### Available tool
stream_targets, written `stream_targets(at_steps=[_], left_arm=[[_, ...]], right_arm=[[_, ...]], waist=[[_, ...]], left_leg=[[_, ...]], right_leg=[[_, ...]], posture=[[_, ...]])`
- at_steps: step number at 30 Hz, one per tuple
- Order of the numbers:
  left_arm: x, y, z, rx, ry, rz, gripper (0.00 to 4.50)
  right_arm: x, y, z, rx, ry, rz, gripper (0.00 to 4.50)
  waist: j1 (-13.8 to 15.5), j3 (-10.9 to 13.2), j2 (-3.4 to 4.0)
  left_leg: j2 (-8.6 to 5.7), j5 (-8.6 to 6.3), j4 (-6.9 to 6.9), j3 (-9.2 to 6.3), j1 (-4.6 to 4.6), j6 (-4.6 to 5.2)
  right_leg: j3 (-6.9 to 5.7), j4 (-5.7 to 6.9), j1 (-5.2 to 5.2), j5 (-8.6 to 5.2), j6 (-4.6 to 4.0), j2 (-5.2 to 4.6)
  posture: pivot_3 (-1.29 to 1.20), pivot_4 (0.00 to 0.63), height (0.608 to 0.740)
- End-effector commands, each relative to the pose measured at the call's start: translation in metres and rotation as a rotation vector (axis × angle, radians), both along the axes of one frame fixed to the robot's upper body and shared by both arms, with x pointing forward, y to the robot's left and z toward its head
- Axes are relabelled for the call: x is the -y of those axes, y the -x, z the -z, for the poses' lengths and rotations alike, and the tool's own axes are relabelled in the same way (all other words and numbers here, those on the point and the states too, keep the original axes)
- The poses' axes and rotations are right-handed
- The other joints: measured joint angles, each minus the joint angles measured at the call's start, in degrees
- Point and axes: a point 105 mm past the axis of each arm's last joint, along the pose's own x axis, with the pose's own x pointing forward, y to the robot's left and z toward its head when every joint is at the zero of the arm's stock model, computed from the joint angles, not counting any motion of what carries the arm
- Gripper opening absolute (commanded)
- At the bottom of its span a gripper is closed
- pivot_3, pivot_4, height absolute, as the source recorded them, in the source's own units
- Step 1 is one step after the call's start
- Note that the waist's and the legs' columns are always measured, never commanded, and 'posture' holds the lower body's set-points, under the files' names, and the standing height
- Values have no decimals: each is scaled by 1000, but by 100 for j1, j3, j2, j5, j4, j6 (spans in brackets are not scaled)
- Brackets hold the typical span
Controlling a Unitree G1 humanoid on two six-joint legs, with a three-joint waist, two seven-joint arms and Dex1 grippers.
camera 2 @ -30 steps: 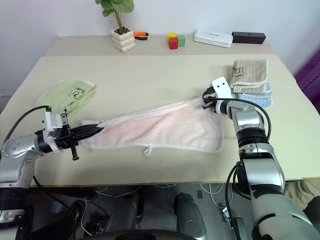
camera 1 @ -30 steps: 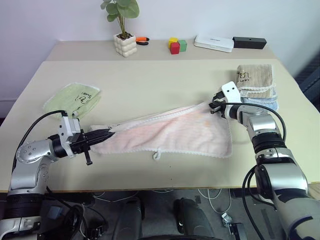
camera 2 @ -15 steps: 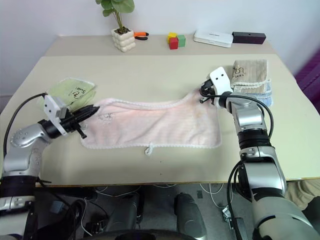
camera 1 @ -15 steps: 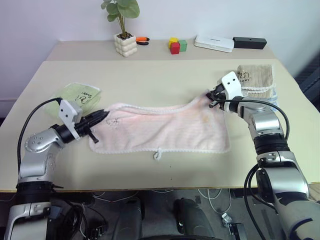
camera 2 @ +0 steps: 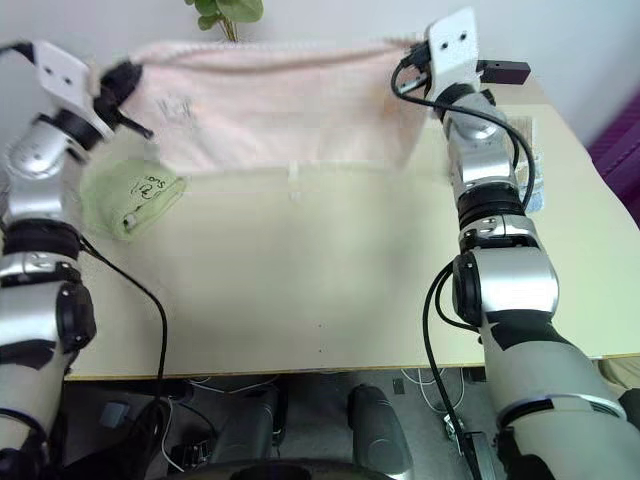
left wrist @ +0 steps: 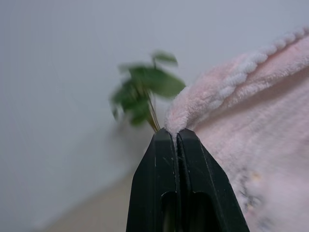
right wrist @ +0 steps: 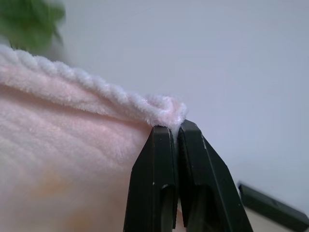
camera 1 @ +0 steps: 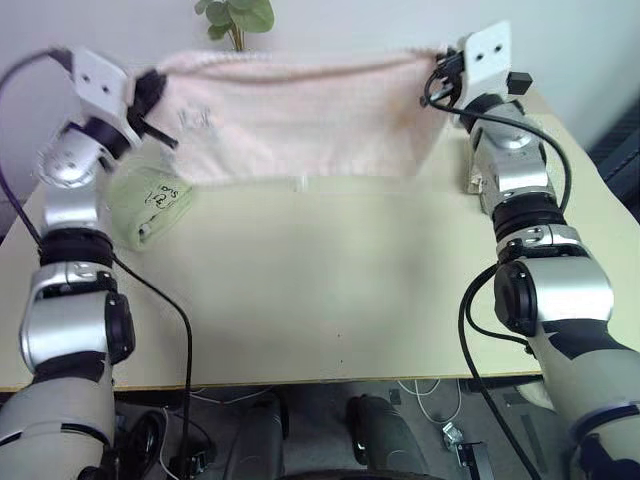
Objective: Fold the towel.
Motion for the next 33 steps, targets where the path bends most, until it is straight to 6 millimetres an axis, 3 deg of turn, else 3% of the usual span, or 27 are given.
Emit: stream_targets(at_steps=[1, 7, 9, 12, 16, 22, 29, 33], left_arm=[[-1, 15, 8, -7, -39, 116, 0], [-6, 43, 56, -142, -105, 262, 0], [-6, 58, 84, -240, -182, 325, 0], [-4, 76, 103, -316, -241, 398, 0], [1, 92, 119, -401, -299, 460, 0], [4, 116, 146, -485, -349, 523, 0], [-9, 144, 172, -585, -401, 543, 0], [-13, 157, 175, -636, -391, 580, 0]], right_arm=[[11, 16, 3, 44, 22, -87, 44], [-1, 56, 48, -29, 149, -307, 44], [-14, 78, 75, -111, 249, -434, 44], [-20, 105, 107, -175, 429, -517, 44], [-7, 124, 112, -258, 479, -594, 44], [14, 157, 130, -409, 719, -681, 44], [31, 190, 147, -520, 836, -744, 44], [35, 206, 157, -594, 854, -793, 44]], waist=[[-11, 0, 0], [-86, 3, 3], [-103, 2, 4], [-90, 2, 4], [-44, 2, 4], [-14, -1, 0], [-30, -1, 0], [-28, -1, 0]], left_leg=[[0, 0, 2, 0, 1, 0], [1, 0, 15, -1, -2, 0], [2, 1, 21, 0, -1, 0], [9, 0, 19, 0, 9, 0], [9, 0, 35, 2, 11, 0], [13, 0, 36, 19, 20, 0], [23, 0, 36, 47, 23, 1], [26, 0, 33, 53, 27, 1]], right_leg=[[-1, 0, 5, 0, 0, 0], [-1, 18, 3, -2, 5, 0], [0, 31, -1, -3, 4, 0], [1, 35, 3, -5, 2, 7], [0, 39, 12, -5, 1, 4], [0, 38, 20, -6, 1, -4], [3, 36, 18, -10, -5, -7], [6, 33, 19, -17, -16, -9]], posture=[[0, 150, 740], [0, 150, 740], [0, 150, 740], [0, 150, 740], [0, 150, 740], [0, 150, 740], [0, 150, 740], [0, 150, 740]])
